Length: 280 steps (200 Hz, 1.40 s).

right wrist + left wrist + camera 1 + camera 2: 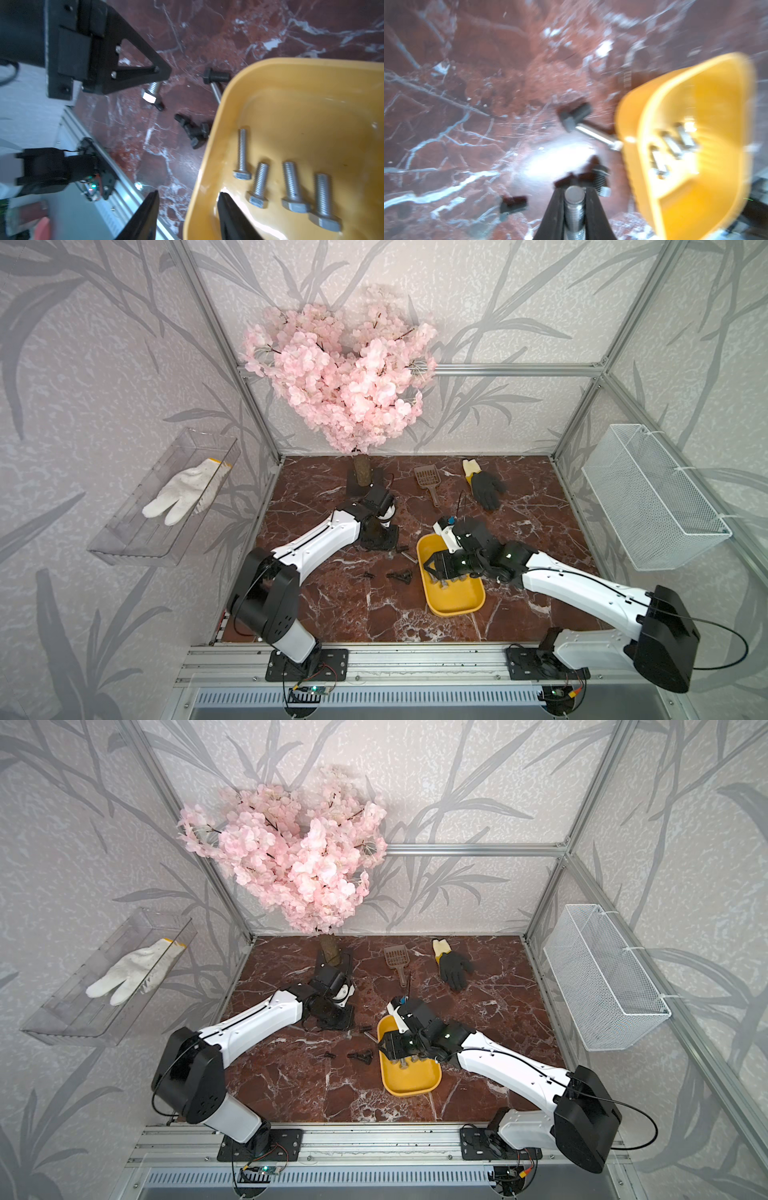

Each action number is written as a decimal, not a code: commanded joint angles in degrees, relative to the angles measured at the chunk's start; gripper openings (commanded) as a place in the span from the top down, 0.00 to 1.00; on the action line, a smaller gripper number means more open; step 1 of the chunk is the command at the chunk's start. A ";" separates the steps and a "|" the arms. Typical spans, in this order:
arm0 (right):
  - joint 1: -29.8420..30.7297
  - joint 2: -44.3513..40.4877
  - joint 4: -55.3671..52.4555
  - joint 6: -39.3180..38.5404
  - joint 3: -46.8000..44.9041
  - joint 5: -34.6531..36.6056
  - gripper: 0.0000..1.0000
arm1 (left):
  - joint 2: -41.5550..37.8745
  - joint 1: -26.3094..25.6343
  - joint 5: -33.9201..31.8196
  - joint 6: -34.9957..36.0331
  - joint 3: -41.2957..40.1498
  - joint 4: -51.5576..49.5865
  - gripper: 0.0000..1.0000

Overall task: Take the screw protection sleeves out of the storage box
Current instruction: Pick up the bolt at the center of the board, then place the bolt in the storage box.

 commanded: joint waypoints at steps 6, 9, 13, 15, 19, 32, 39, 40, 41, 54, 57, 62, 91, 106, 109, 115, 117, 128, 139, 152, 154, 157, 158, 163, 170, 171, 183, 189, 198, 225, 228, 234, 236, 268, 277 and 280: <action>0.24 1.18 11.00 2.83 -2.11 -7.78 0.46 | -5.99 -0.76 8.33 -12.68 -4.91 9.46 0.88; 0.22 1.67 11.81 3.15 -2.22 -8.26 0.46 | -6.57 -0.85 8.69 -13.90 -5.54 10.42 0.88; 0.17 2.27 12.73 3.49 -2.30 -8.50 0.46 | -7.29 -0.98 9.01 -15.41 -6.33 11.71 0.88; 0.22 2.52 13.09 3.63 -2.39 -8.63 0.46 | -7.64 -1.08 9.15 -16.08 -6.65 12.21 0.88; 0.23 3.13 14.15 4.18 -2.57 -8.86 0.46 | -8.28 -1.14 9.30 -17.30 -7.35 13.42 0.88; 0.23 5.08 16.44 4.97 -2.62 -10.10 0.45 | -9.75 -1.63 9.67 -19.99 -8.95 15.57 0.88; 0.22 5.95 16.79 5.17 -2.38 -10.24 0.45 | -10.38 -1.97 9.45 -20.78 -9.55 16.07 0.88; 0.23 6.10 16.80 5.17 -2.37 -10.17 0.45 | -10.53 -1.99 9.43 -20.89 -9.57 16.11 0.88; 0.24 6.26 16.81 5.22 -2.28 -10.14 0.46 | -10.61 -2.05 9.41 -21.03 -9.67 16.18 0.88; 0.24 7.52 17.04 5.36 -1.87 -9.98 0.45 | -11.60 -2.52 9.26 -22.25 -10.61 17.13 0.88; 0.23 7.82 17.00 5.36 -1.72 -10.02 0.45 | -11.79 -2.67 9.31 -22.57 -10.83 17.32 0.88; 0.19 8.20 16.97 5.27 -1.52 -10.02 0.45 | -12.15 -2.85 9.31 -23.02 -11.12 17.73 0.87; -0.37 10.14 17.04 5.83 -1.04 -9.80 0.46 | -13.34 -4.38 10.50 -25.39 -12.75 20.94 0.87; -0.55 10.46 18.01 6.32 -1.05 -10.19 0.46 | -13.77 -5.15 9.08 -25.17 -12.74 19.94 0.87; -0.59 10.54 18.17 6.37 -1.04 -10.20 0.46 | -13.85 -5.22 9.08 -25.30 -12.92 20.09 0.87; -0.65 10.62 18.39 6.48 -1.04 -10.21 0.46 | -14.00 -5.32 9.21 -25.60 -13.35 20.64 0.87; -0.64 10.63 18.46 6.49 -1.04 -10.20 0.46 | -14.06 -5.35 9.27 -25.77 -13.48 20.77 0.87; -0.83 10.96 18.57 6.58 -0.74 -10.45 0.47 | -14.37 -5.53 9.10 -25.95 -13.82 20.88 0.87; -0.92 11.33 18.49 6.50 -0.44 -10.72 0.50 | -14.59 -5.62 8.79 -26.06 -14.15 20.90 0.87; -1.13 11.60 18.49 6.58 -0.19 -10.77 0.56 | -15.01 -5.71 8.61 -26.15 -14.62 20.94 0.87; -1.18 11.67 18.47 6.63 -0.17 -10.80 0.57 | -15.06 -5.71 8.61 -26.11 -14.61 20.93 0.87; -1.17 11.75 18.49 6.67 -0.12 -10.85 0.58 | -15.02 -5.71 8.55 -26.16 -14.67 20.95 0.87; -1.25 11.77 18.49 6.72 -0.10 -10.88 0.59 | -15.10 -5.71 8.53 -26.13 -14.68 20.92 0.87; -1.33 11.93 18.55 6.76 0.01 -11.05 0.63 | -15.17 -5.75 8.57 -26.17 -14.84 20.89 0.87; -1.42 12.08 18.58 6.83 0.17 -11.24 0.68 | -15.22 -5.81 8.52 -26.18 -14.87 20.82 0.87; -1.47 12.11 18.58 6.84 0.18 -11.25 0.69 | -15.24 -5.80 8.52 -26.18 -14.82 20.81 0.87; -1.56 12.39 18.49 6.85 0.45 -11.41 0.76 | -15.37 -5.80 8.50 -26.10 -14.87 20.81 0.87; -1.68 12.48 18.31 6.85 0.61 -11.39 0.81 | -15.43 -5.80 8.52 -26.06 -14.87 20.81 0.87; -1.74 12.50 18.16 6.80 0.74 -11.46 0.87 | -15.43 -5.81 8.41 -26.02 -14.99 20.81 0.87; -1.74 12.10 16.20 5.90 1.36 -11.02 1.00 | -15.98 -5.91 9.68 -26.33 -15.97 23.00 0.82; -1.73 11.94 15.98 5.81 1.33 -10.85 1.00 | -16.14 -5.82 9.87 -26.44 -16.13 23.42 0.80; -1.75 11.49 15.45 5.52 1.17 -10.54 1.00 | -16.40 -5.80 10.13 -26.75 -16.44 24.21 0.74; -1.71 11.31 15.18 5.44 1.11 -10.44 1.00 | -16.47 -5.80 10.24 -26.90 -16.56 24.43 0.71; -1.75 6.96 4.29 2.29 0.15 -1.83 1.00 | -18.23 -5.30 6.24 -25.71 -15.62 20.92 0.37; -1.72 6.14 0.64 1.26 0.10 1.64 1.00 | -18.42 -5.03 4.71 -24.81 -15.08 19.02 0.35; -1.70 6.07 -0.42 0.94 0.11 2.69 1.00 | -18.38 -4.93 4.23 -24.52 -14.93 18.55 0.34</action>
